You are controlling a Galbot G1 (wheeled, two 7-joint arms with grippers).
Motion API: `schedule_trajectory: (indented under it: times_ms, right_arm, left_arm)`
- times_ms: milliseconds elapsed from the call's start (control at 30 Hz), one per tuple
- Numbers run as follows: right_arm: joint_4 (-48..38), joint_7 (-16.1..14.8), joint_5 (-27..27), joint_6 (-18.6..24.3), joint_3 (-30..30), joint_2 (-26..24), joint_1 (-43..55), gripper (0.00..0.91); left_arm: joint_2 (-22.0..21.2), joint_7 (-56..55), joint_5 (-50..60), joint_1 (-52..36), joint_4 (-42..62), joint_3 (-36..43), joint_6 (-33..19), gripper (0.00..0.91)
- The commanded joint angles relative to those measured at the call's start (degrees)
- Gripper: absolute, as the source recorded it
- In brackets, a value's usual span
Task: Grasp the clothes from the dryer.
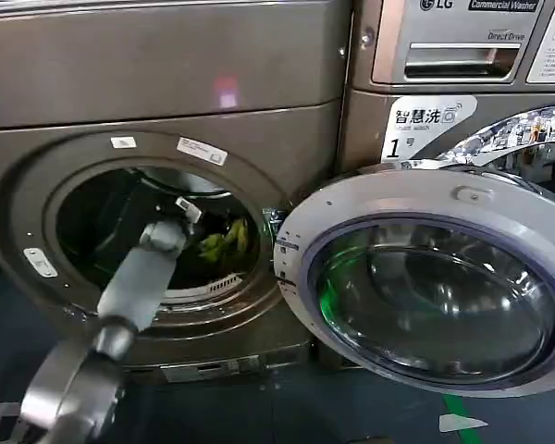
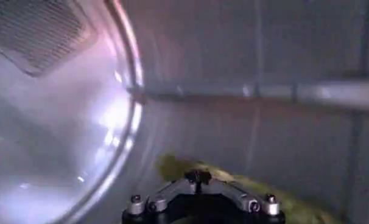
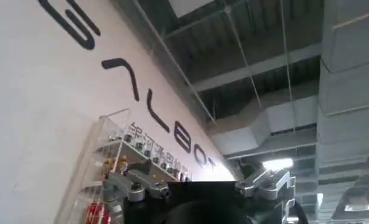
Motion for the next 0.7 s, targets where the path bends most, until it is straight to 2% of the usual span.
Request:
schedule_trajectory:
  times_ms: [33,333,467,567,700]
  right_arm:
    - [0.2,0.1,0.1,0.1,0.0,0.0,-0.1,0.907]
    - [0.5,0.2,0.6,0.0,0.2,0.1,-0.4,0.907]
    - [0.4,1.1,0.3,0.4,0.4,0.2,-0.6,0.907]
    - [0.9,0.8,-0.3,0.7,0.5,0.6,-0.9,0.907]
    - [1.2,0.9,-0.3,0.8,1.0,0.6,-1.0,0.907]
  left_arm:
    - [-0.5,-19.2,-10.1,12.0,-19.7,-10.5,-3.7,0.0]
    - [-1.2,-31.1,-13.5,21.0,-36.7,-14.5,-10.7,0.0]
    - [-2.2,-35.3,-13.6,28.9,-47.3,-16.1,-10.7,0.0]
    - [-3.3,-38.0,-8.1,33.6,-52.2,-17.9,-11.1,0.0]
    - [-4.8,-42.3,-4.3,39.8,-56.4,-20.1,-8.4,0.0]
